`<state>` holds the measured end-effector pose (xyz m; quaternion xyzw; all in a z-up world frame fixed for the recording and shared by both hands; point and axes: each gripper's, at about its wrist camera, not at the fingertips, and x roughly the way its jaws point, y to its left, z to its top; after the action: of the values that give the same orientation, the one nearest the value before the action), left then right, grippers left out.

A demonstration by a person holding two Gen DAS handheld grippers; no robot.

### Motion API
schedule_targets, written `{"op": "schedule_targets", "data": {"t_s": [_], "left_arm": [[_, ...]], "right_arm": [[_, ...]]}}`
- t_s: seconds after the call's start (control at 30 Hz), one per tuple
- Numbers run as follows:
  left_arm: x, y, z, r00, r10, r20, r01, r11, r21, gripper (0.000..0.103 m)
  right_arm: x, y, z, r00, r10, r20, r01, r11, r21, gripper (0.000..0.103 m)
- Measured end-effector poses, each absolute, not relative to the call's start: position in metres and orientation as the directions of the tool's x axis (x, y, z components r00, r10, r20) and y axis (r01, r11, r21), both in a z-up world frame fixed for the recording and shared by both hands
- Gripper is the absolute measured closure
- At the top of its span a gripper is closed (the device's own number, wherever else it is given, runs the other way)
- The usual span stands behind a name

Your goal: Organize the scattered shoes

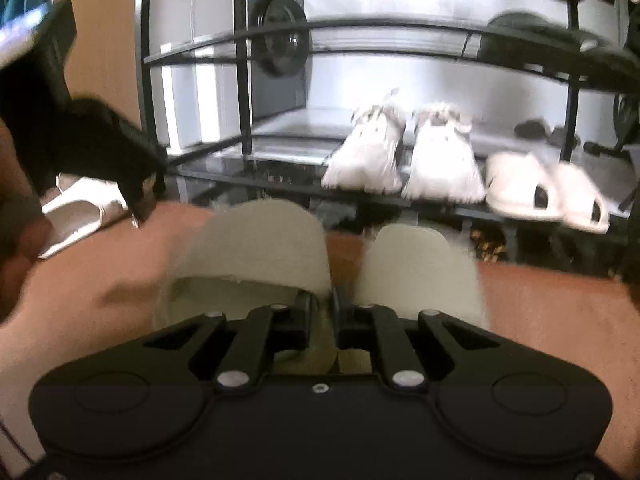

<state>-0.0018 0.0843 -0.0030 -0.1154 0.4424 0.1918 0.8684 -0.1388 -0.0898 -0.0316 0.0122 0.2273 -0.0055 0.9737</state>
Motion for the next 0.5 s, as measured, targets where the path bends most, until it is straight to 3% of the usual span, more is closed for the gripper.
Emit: {"op": "schedule_targets", "data": {"t_s": [0.43, 0.5], "left_arm": [[-0.009, 0.09, 0.006, 0.55, 0.213, -0.808, -0.441, 0.895, -0.064, 0.001], [-0.006, 0.091, 0.002, 0.536, 0.219, -0.816, -0.446, 0.894, -0.052, 0.001]], "right_arm": [[-0.124, -0.092, -0.05, 0.859, 0.071, -0.507, 0.044, 0.976, 0.212, 0.09], [-0.114, -0.089, -0.058, 0.835, 0.073, -0.546, 0.046, 0.978, 0.202, 0.08]]}}
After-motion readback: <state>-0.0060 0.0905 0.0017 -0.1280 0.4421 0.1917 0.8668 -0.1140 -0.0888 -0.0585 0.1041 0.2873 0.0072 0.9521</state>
